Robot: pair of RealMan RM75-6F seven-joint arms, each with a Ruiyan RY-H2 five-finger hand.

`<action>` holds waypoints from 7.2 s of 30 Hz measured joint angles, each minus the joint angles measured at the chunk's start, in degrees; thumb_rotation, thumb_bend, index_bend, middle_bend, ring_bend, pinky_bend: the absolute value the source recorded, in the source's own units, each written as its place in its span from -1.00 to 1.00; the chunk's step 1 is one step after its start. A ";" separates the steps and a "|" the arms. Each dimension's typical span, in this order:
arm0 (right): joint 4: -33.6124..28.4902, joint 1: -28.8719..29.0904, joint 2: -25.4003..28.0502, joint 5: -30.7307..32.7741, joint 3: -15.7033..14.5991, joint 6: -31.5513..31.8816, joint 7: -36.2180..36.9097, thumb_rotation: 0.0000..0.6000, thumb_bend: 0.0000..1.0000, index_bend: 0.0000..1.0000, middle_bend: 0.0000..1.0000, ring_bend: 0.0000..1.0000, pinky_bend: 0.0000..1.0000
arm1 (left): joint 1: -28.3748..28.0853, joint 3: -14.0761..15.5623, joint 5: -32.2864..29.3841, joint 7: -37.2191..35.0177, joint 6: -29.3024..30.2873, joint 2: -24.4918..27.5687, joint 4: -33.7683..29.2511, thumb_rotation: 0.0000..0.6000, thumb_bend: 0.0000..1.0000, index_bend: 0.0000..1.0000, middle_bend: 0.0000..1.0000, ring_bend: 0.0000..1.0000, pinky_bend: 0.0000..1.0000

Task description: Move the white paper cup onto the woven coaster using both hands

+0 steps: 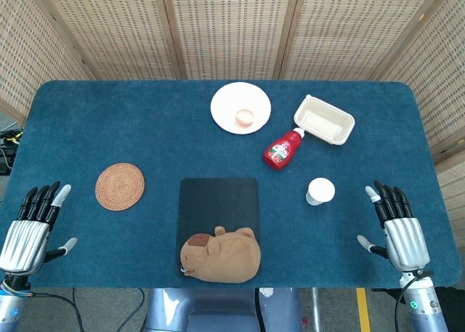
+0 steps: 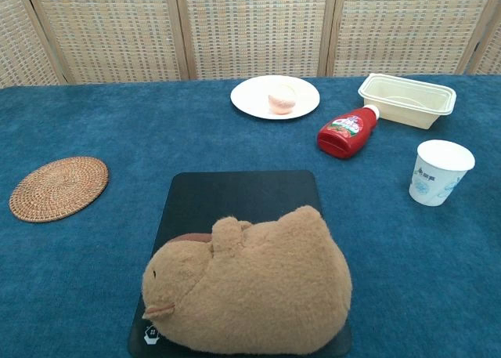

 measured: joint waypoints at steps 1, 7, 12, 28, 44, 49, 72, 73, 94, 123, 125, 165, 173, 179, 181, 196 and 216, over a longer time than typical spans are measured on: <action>-0.03 0.00 0.00 -0.01 0.01 0.02 -0.01 1.00 -0.90 -1.00 -1.00 -1.00 -1.00 | 0.00 0.00 0.01 -0.01 0.01 0.00 0.00 1.00 -0.68 -1.00 -1.00 -1.00 -1.00; -0.08 -0.03 0.03 -0.37 -0.06 0.22 -0.03 1.00 -0.90 -1.00 -1.00 -1.00 -1.00 | 0.09 0.07 0.08 -0.03 0.11 0.02 0.03 1.00 -0.68 -1.00 -1.00 -1.00 -1.00; -0.34 -0.05 0.08 -0.84 -0.17 0.48 -0.10 1.00 -0.90 -1.00 -1.00 -1.00 -1.00 | 0.23 0.09 0.38 -0.11 0.55 0.10 0.00 1.00 -0.68 -1.00 -1.00 -1.00 -1.00; -0.50 0.09 0.04 -1.04 -0.35 0.07 -0.34 1.00 -0.90 -1.00 -1.00 -1.00 -1.00 | 0.17 -0.06 0.45 -0.09 0.61 0.15 -0.13 1.00 -0.68 -1.00 -1.00 -1.00 -1.00; -3.55 3.04 1.01 -1.06 0.92 -3.86 -0.92 1.00 -0.90 -0.82 -1.00 -1.00 -1.00 | 0.06 0.07 0.33 0.79 0.04 -0.07 -0.28 1.00 -0.68 -1.00 -1.00 -1.00 -1.00; -6.46 6.35 2.18 1.58 2.47 -10.15 -3.14 1.00 -0.90 -0.78 -1.00 -1.00 -1.00 | 0.09 0.05 0.31 0.75 0.10 -0.05 -0.35 1.00 -0.68 -1.00 -1.00 -1.00 -1.00; -7.16 18.06 1.25 19.94 7.28 -30.39 -12.14 1.00 -0.90 -0.72 -1.00 -1.00 -1.00 | -0.18 -0.25 -0.36 -0.54 -0.39 0.27 -0.13 1.00 -0.68 -1.00 -1.00 -1.00 -1.00; -6.65 18.34 0.98 20.29 7.21 -30.77 -12.38 1.00 -0.90 -0.72 -1.00 -1.00 -1.00 | -0.18 -0.25 -0.40 -0.54 -0.41 0.27 -0.13 1.00 -0.68 -1.00 -1.00 -1.00 -1.00; -0.30 24.43 -1.99 31.24 7.21 -37.61 -16.75 1.00 -0.90 -0.61 -1.00 -1.00 -1.00 | -0.53 -0.24 -0.89 0.46 -1.24 -0.14 -0.14 1.00 -0.68 -1.00 -1.00 -1.00 -1.00; -2.11 29.55 -2.21 37.44 6.26 -36.64 -22.78 1.00 -0.90 -0.09 -0.71 -1.00 -1.00 | -0.55 -0.04 -0.57 0.23 -1.06 0.00 -0.29 1.00 -0.68 -1.00 -1.00 -1.00 -1.00; -3.50 29.85 -1.86 37.13 6.53 -35.85 -23.27 1.00 -0.90 -0.09 -0.71 -1.00 -1.00 | -0.54 -0.01 -0.55 0.18 -1.04 0.04 -0.32 1.00 -0.68 -1.00 -1.00 -1.00 -1.00; 14.21 62.52 -31.23 52.94 16.32 -40.83 -39.46 1.00 -0.90 -0.23 -0.79 -1.00 -1.00 | -2.08 -0.59 -2.50 -7.05 -3.50 0.67 2.88 1.00 -0.68 -1.00 -1.00 -1.00 -1.00; 16.49 63.18 -32.40 53.84 15.23 -41.36 -38.68 1.00 -0.90 -0.35 -0.88 -1.00 -1.00 | -2.15 -0.47 -2.34 -6.84 -3.51 0.61 2.78 1.00 -0.68 -1.00 -1.00 -1.00 -1.00; 15.36 62.48 -31.74 53.72 14.36 -40.34 -38.40 1.00 -0.90 -0.41 -0.93 -1.00 -1.00 | -2.07 -0.42 -2.41 -6.55 -3.35 0.65 2.56 1.00 -0.68 -1.00 -1.00 -1.00 -1.00; 14.60 62.12 -31.40 53.73 14.02 -39.90 -38.35 1.00 -0.90 -0.49 -0.98 -1.00 -1.00 | -2.06 -0.37 -2.38 -6.48 -3.32 0.66 2.53 1.00 -0.68 -1.00 -1.00 -1.00 -1.00; 0.97 59.11 -22.47 59.57 11.66 -33.62 -42.76 1.00 -0.90 -0.92 -1.00 -1.00 -1.00 | -1.75 0.12 -1.27 -5.85 -2.42 0.79 1.88 1.00 -0.68 -1.00 -1.00 -1.00 -1.00; -12.45 27.51 -4.78 19.45 -8.69 -3.05 -19.42 1.00 -0.90 -0.93 -1.00 -1.00 -1.00 | -1.98 0.58 -0.68 -3.60 -3.09 0.24 0.79 1.00 -0.68 -1.00 -1.00 -1.00 -1.00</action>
